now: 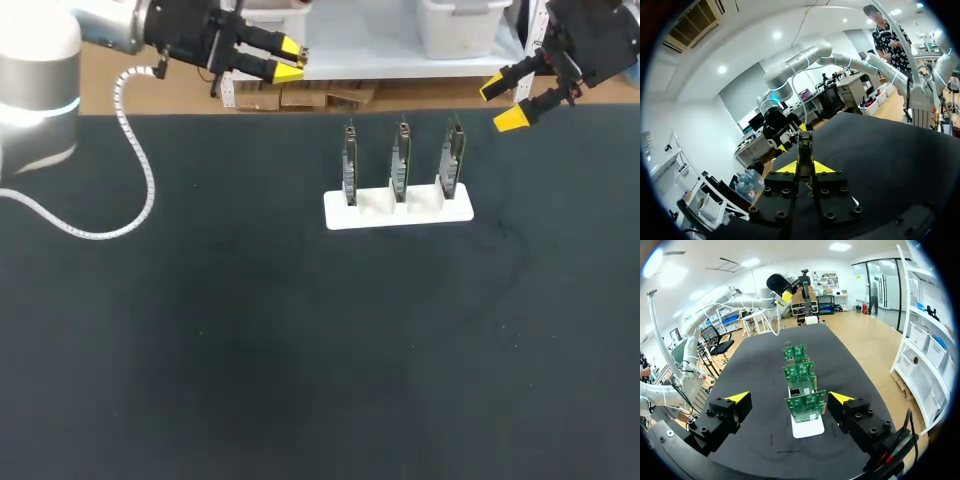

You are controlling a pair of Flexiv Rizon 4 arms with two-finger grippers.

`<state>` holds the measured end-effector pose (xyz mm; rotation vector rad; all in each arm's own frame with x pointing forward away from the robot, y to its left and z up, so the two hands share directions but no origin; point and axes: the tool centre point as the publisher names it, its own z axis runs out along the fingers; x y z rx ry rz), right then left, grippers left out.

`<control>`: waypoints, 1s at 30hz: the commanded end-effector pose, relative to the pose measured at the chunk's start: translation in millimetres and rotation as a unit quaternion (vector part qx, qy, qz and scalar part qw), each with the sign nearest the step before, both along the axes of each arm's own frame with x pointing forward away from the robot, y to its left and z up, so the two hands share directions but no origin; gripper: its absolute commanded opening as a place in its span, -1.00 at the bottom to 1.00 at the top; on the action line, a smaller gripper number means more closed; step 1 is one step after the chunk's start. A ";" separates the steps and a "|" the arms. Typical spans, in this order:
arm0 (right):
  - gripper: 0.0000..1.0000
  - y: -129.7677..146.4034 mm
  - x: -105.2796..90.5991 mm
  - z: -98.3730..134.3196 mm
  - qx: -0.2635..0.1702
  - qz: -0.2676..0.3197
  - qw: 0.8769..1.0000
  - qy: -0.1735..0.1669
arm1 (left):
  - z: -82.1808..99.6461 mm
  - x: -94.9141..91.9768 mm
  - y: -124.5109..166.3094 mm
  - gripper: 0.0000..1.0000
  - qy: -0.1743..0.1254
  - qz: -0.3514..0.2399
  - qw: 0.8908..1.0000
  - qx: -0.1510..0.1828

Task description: Pick up the optical module with the left hand, and insert it into the network port with the right hand.

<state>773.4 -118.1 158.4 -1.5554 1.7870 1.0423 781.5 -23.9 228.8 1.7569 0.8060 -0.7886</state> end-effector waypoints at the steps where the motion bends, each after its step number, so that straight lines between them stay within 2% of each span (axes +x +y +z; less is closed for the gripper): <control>1: 1.00 0.3 -1.6 0.2 0.000 -0.001 1.000 -0.001 | -0.3 16.0 -11.8 -1.00 0.013 -0.031 0.999 -0.006; 5: 1.00 0.3 -1.6 0.2 0.000 -0.001 1.000 -0.001 | 4.2 17.8 -19.3 -1.00 0.009 -0.042 0.999 -0.003; 8: 1.00 0.3 -1.6 0.2 0.000 -0.001 1.000 -0.001 | 5.4 19.0 -19.2 -1.00 -0.011 -0.056 0.998 0.006; 28: 1.00 0.3 -1.6 0.2 0.000 -0.001 1.000 -0.001 | 5.4 19.0 -19.2 -1.00 -0.011 -0.056 0.998 0.006; 30: 1.00 0.3 -1.6 0.2 0.000 -0.001 1.000 -0.001 | 5.8 19.0 -18.9 -1.00 0.000 -0.052 0.999 0.001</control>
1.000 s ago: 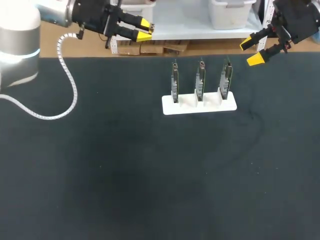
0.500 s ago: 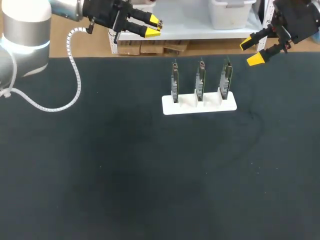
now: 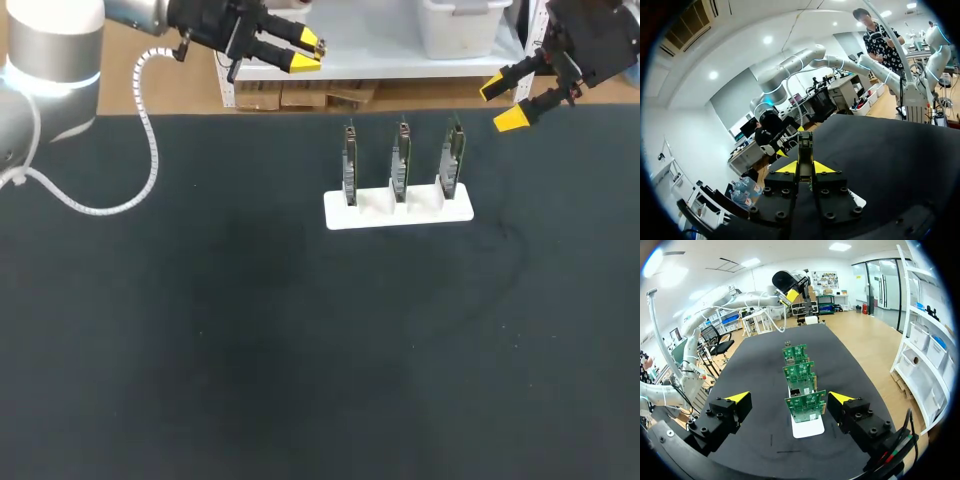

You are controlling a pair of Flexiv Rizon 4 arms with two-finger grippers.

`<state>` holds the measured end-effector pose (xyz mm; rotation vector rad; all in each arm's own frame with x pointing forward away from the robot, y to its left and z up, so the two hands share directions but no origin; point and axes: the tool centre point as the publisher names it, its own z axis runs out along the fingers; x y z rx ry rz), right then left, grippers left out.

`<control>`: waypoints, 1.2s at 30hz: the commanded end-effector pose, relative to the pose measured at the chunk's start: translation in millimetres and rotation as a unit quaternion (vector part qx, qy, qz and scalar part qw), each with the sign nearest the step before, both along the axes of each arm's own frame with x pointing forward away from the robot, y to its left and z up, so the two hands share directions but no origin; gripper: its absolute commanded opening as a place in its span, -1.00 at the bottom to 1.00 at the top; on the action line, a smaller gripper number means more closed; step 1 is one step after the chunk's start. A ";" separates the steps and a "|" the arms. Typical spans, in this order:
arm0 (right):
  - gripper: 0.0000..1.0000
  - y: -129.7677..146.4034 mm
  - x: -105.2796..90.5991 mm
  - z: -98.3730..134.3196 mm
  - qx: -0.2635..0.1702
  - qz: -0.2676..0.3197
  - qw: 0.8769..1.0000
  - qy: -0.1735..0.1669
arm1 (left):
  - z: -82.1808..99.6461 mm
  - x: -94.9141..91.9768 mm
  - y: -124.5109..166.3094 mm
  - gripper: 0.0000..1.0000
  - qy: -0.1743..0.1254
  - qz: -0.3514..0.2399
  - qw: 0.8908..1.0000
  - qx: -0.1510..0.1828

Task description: Pick up the optical module with the left hand, and insert it into the network port with the right hand.

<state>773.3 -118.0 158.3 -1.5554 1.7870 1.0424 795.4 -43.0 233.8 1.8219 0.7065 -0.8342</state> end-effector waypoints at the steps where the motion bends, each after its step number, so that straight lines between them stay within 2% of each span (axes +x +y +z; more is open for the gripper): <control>1: 1.00 0.2 -1.5 0.2 0.000 -0.001 1.000 -0.001 | 1.1 5.5 0.6 -1.00 0.020 0.001 1.000 -0.013; 4: 1.00 0.2 -1.5 0.2 0.000 -0.001 1.000 -0.001 | 2.0 7.0 -0.4 -1.00 0.037 0.004 0.999 -0.039; 7: 1.00 0.2 -1.5 0.2 0.000 -0.001 1.000 -0.001 | 4.9 7.0 -1.6 -1.00 0.055 0.019 0.994 -0.092; 9: 1.00 0.2 -1.5 0.2 0.000 -0.001 1.000 -0.001 | 7.1 6.2 -2.1 -1.00 0.070 0.036 0.992 -0.095; 12: 1.00 0.2 -1.5 0.2 0.000 -0.001 1.000 -0.001 | 9.4 5.2 -4.8 -1.00 0.093 0.046 0.988 -0.118; 17: 1.00 0.2 -1.5 0.2 0.000 -0.001 1.000 -0.001 | 19.9 -4.7 -23.0 -1.00 0.092 0.037 0.990 -0.096; 20: 1.00 0.2 -1.5 0.2 0.000 -0.001 1.000 -0.001 | 20.9 -10.7 -36.5 -1.00 0.097 0.023 0.990 -0.100; 24: 1.00 0.2 -1.5 0.2 0.000 -0.001 1.000 -0.001 | 19.4 -13.5 -53.1 -1.00 0.110 0.022 0.987 -0.117; 25: 1.00 0.2 -1.5 0.2 0.000 -0.001 1.000 -0.001 | 18.6 -13.4 -55.4 -1.00 0.116 0.030 0.984 -0.130; 26: 1.00 0.2 -1.5 0.2 0.000 -0.001 1.000 -0.001 | 17.1 -11.6 -57.0 -1.00 0.128 0.029 0.979 -0.155; 28: 1.00 0.2 -1.5 0.2 0.000 -0.001 1.000 -0.001 | 15.2 -5.2 -57.4 -1.00 0.127 0.046 0.979 -0.156; 30: 1.00 0.2 -1.5 0.2 0.000 -0.001 1.000 -0.001 | 13.2 2.6 -53.7 -1.00 0.138 0.060 0.974 -0.170; 32: 1.00 0.2 -1.5 0.2 0.000 -0.001 1.000 -0.001 | 9.8 9.1 -49.7 -1.00 0.142 0.090 0.975 -0.142; 33: 1.00 0.2 -1.5 0.2 0.000 -0.001 1.000 -0.001 | 8.7 11.0 -48.5 -1.00 0.146 0.091 0.973 -0.152; 35: 1.00 0.2 -1.5 0.2 0.000 -0.001 1.000 -0.001 | 6.6 12.7 -47.2 -1.00 0.145 0.109 0.977 -0.117; 36: 1.00 0.2 -1.5 0.2 0.000 -0.001 1.000 -0.001 | 5.6 12.2 -47.4 -1.00 0.149 0.102 0.975 -0.128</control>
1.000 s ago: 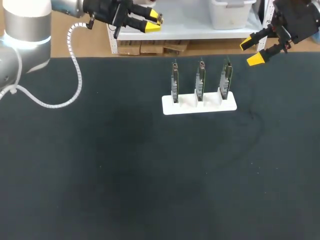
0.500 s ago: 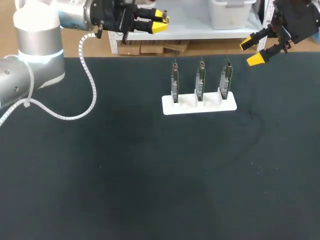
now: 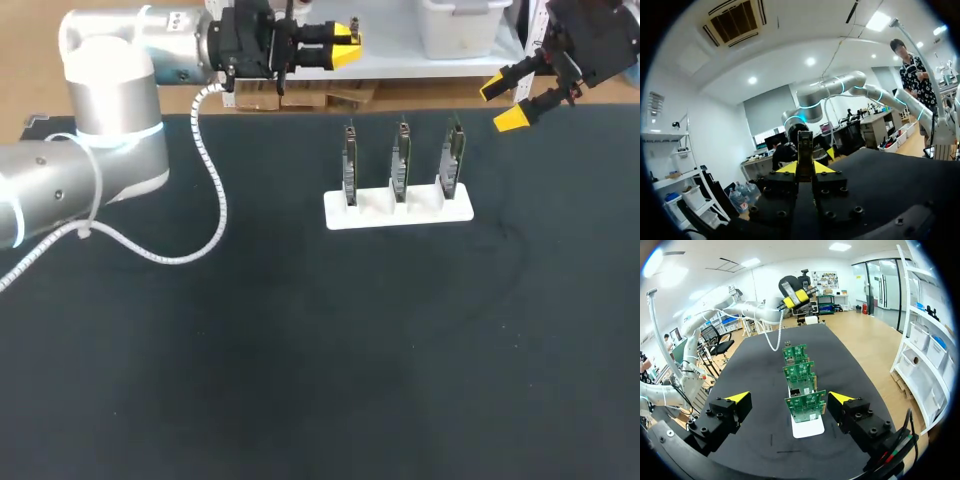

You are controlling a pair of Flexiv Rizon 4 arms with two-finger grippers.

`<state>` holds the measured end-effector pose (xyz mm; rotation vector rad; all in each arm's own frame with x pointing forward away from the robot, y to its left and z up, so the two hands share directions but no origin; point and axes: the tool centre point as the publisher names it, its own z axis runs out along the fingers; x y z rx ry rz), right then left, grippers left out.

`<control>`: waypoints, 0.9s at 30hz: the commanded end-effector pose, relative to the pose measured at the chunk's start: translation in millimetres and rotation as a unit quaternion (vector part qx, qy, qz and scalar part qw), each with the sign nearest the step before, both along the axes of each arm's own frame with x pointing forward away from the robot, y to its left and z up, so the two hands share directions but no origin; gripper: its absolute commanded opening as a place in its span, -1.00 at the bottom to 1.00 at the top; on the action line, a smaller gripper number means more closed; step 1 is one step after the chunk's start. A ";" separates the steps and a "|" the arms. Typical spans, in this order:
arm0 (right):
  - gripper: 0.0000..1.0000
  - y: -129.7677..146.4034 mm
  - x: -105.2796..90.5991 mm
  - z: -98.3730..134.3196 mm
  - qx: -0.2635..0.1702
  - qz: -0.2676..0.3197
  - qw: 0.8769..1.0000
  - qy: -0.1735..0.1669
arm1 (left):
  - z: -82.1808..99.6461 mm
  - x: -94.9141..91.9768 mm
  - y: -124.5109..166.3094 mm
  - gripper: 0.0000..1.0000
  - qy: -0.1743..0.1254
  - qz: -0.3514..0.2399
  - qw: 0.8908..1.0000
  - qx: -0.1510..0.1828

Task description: Pick up the optical module with the left hand, and insert it into the network port with the right hand.

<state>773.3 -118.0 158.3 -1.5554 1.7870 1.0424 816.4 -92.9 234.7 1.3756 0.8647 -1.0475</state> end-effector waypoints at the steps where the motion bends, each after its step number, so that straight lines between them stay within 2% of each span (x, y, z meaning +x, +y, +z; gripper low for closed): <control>1: 1.00 0.2 -1.5 0.3 0.000 -0.001 1.000 -0.001 | 4.0 -9.6 2.2 -1.00 0.007 0.017 0.999 0.034; 2: 1.00 0.2 -1.5 0.3 0.000 -0.001 1.000 -0.001 | 3.9 -11.0 0.9 -1.00 0.003 0.020 0.999 0.051; 4: 1.00 0.2 -1.5 0.3 0.000 -0.001 1.000 -0.001 | 4.0 -13.9 -2.9 -1.00 0.006 0.013 0.999 0.046; 8: 1.00 0.2 -1.5 0.3 0.000 -0.001 1.000 -0.001 | 3.5 -18.5 -12.2 -1.00 0.017 -0.004 1.000 0.019; 11: 1.00 0.2 -1.5 0.3 0.000 -0.001 1.000 -0.001 | 3.3 -20.6 -20.3 -1.00 0.027 -0.015 0.999 -0.015; 15: 1.00 0.2 -1.5 0.3 0.000 -0.001 1.000 -0.001 | 6.6 -19.0 -35.2 -1.00 0.034 -0.034 0.999 -0.019; 22: 1.00 0.2 -1.5 0.3 0.000 -0.001 1.000 -0.001 | 10.8 -12.3 -57.2 -1.00 0.039 -0.061 0.997 0.011; 26: 1.00 0.2 -1.5 0.3 0.000 -0.001 1.000 -0.001 | 9.5 -12.4 -67.7 -1.00 0.057 -0.075 0.995 0.039; 27: 1.00 0.2 -1.5 0.3 0.000 -0.001 1.000 -0.001 | 7.9 -13.3 -69.9 -1.00 0.065 -0.078 0.994 0.036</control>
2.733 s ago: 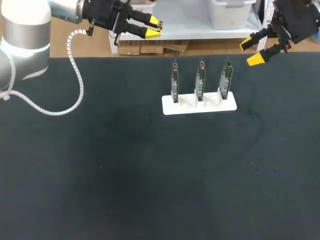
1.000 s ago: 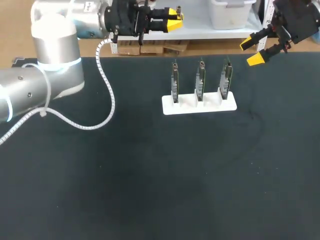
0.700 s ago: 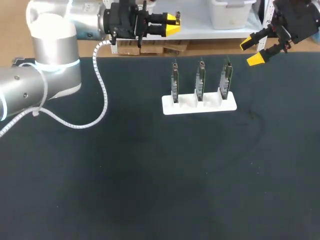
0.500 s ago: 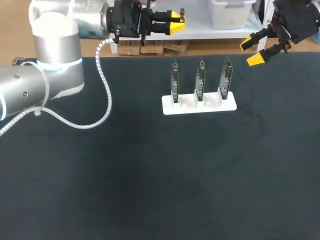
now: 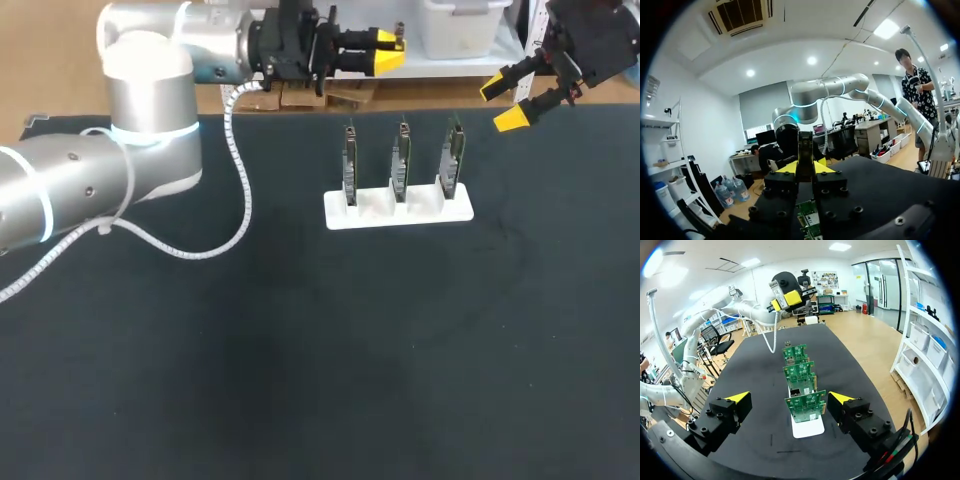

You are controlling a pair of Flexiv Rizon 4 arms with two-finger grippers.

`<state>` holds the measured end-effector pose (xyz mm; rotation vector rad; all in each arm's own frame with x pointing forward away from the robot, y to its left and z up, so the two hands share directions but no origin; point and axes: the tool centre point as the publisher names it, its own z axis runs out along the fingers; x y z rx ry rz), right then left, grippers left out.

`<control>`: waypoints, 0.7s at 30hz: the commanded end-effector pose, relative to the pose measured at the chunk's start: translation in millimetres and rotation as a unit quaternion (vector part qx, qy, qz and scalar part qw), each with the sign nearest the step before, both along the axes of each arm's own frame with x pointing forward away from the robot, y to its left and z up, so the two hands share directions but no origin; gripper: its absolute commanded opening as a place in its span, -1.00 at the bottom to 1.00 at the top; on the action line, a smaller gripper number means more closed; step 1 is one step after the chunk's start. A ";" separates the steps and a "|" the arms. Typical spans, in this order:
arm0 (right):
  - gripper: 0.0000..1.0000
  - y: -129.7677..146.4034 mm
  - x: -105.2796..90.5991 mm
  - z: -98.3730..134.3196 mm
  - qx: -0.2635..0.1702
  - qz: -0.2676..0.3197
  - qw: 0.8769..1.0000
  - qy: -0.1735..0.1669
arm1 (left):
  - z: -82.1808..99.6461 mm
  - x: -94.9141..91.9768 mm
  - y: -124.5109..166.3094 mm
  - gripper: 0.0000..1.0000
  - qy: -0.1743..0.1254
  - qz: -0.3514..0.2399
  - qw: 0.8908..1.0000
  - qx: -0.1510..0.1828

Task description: Pick up the optical module with the left hand, and insert it into the network port with the right hand.

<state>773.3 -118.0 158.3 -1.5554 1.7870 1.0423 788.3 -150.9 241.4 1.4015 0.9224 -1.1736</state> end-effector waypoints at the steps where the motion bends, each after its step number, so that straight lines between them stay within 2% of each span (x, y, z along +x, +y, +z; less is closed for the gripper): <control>1: 1.00 0.2 -1.5 0.2 0.000 -0.001 1.000 -0.001 | -1.0 13.9 -13.3 -1.00 0.019 -0.045 0.999 0.012; 4: 1.00 0.2 -1.5 0.2 0.000 -0.001 1.000 -0.001 | -8.7 10.6 -14.4 -1.00 0.043 -0.045 0.998 0.024; 7: 1.00 0.2 -1.5 0.2 0.000 -0.001 1.000 -0.001 | -14.2 10.3 -10.1 -1.00 0.058 -0.038 0.996 0.052; 11: 1.00 0.2 -1.5 0.2 0.000 -0.001 1.000 -0.001 | -12.5 11.7 -1.2 -1.00 0.051 -0.025 0.996 0.068; 15: 1.00 0.2 -1.5 0.2 0.000 -0.001 1.000 -0.001 | -5.2 9.4 1.7 -1.00 0.020 -0.019 0.997 0.068; 21: 1.00 0.2 -1.5 0.2 0.000 -0.001 1.000 -0.001 | -5.2 9.4 1.7 -1.00 0.020 -0.019 0.997 0.068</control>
